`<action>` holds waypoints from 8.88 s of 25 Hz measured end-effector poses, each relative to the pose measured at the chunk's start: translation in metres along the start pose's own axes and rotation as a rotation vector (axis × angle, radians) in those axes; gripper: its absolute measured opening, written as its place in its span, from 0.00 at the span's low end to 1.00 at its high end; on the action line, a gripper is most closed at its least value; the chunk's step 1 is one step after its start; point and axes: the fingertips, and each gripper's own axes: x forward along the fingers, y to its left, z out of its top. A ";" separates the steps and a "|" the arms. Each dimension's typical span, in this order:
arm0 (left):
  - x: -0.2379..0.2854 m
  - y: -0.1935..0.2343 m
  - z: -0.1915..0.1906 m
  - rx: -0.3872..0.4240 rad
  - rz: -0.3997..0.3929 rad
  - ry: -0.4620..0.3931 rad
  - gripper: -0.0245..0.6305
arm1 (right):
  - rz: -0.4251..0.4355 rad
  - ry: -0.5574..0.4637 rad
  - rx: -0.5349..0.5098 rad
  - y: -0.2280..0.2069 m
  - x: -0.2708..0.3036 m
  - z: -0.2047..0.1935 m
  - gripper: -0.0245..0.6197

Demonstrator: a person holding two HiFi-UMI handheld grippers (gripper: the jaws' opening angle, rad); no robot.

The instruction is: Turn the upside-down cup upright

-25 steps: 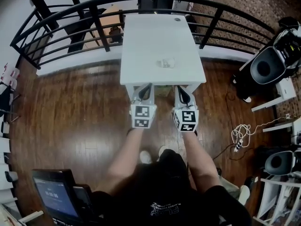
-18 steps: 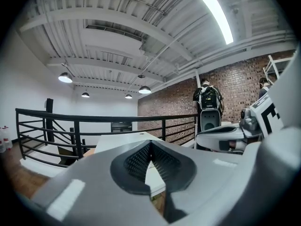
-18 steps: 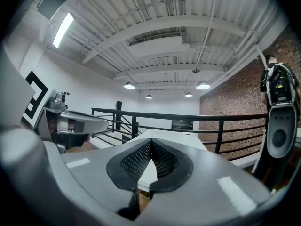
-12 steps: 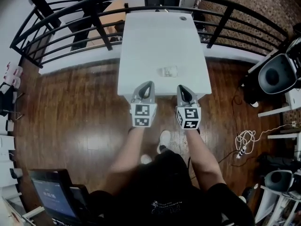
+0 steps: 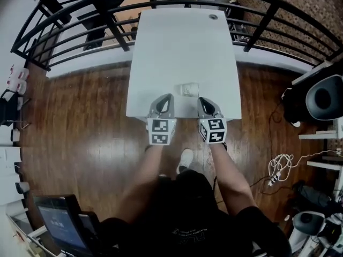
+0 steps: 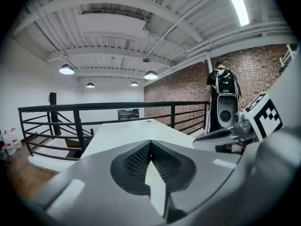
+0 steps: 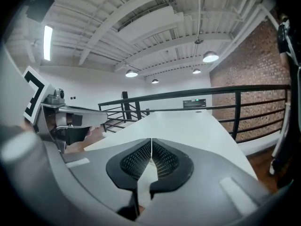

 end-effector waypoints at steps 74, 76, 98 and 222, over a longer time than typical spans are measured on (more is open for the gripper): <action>0.029 0.057 -0.016 -0.076 -0.004 0.042 0.03 | 0.294 0.572 -1.078 0.031 0.068 -0.022 0.09; 0.028 0.057 -0.014 -0.076 -0.008 0.041 0.03 | 0.292 0.564 -1.073 0.033 0.067 -0.020 0.13; 0.025 0.049 0.012 -0.046 -0.023 -0.010 0.03 | -0.007 0.023 -0.312 0.018 0.025 0.082 0.06; -0.412 -0.163 -0.045 0.051 0.028 -0.164 0.03 | -0.106 -0.273 -0.197 0.196 -0.415 -0.052 0.06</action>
